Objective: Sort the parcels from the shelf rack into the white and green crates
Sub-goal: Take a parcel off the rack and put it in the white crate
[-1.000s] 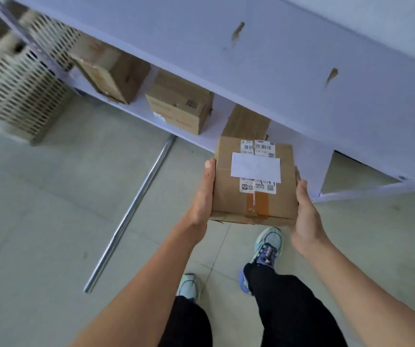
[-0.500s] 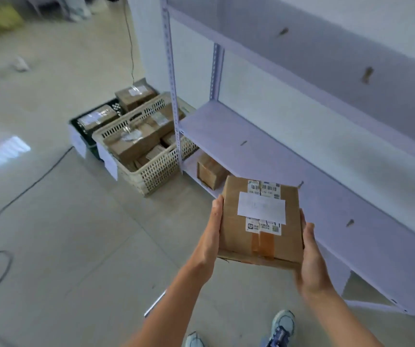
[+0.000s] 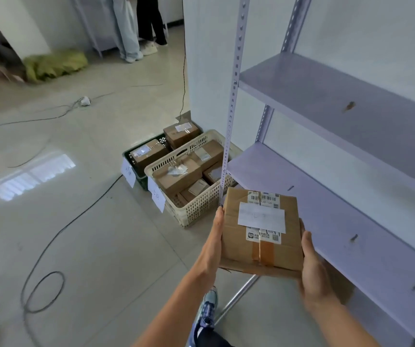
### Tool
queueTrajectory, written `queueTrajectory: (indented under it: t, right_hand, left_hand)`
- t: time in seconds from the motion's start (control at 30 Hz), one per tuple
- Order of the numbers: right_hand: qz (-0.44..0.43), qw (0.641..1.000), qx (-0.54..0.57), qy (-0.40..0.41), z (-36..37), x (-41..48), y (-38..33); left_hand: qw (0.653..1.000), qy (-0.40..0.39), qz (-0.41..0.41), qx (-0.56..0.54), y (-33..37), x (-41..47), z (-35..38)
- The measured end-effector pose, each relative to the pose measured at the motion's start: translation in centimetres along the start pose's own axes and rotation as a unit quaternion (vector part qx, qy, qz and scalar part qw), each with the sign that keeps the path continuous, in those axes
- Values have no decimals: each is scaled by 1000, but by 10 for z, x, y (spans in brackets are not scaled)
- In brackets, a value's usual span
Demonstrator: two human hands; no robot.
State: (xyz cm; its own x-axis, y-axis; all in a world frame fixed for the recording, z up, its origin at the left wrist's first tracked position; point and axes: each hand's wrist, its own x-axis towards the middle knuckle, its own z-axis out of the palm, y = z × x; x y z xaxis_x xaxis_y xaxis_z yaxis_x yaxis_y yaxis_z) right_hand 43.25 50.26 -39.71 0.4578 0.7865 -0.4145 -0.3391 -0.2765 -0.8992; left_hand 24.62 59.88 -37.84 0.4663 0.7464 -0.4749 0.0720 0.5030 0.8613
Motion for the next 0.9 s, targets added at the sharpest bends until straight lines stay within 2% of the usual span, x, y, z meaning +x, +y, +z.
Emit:
queueTrajectory:
  t: [0.37, 0.5, 0.63, 0.9]
  right_hand:
    - [81, 996, -4, -20, 166, 138, 10]
    - [64, 998, -21, 8, 221, 181, 2]
    - [84, 995, 9, 45, 274, 234, 12]
    - [120, 978, 36, 165, 378, 367, 52]
  left_hand:
    - [994, 61, -72, 56, 79, 139, -157]
    - [991, 62, -89, 73, 108, 182, -203]
    - [989, 46, -109, 90, 134, 243, -250]
    - [981, 10, -131, 145, 158, 419, -338]
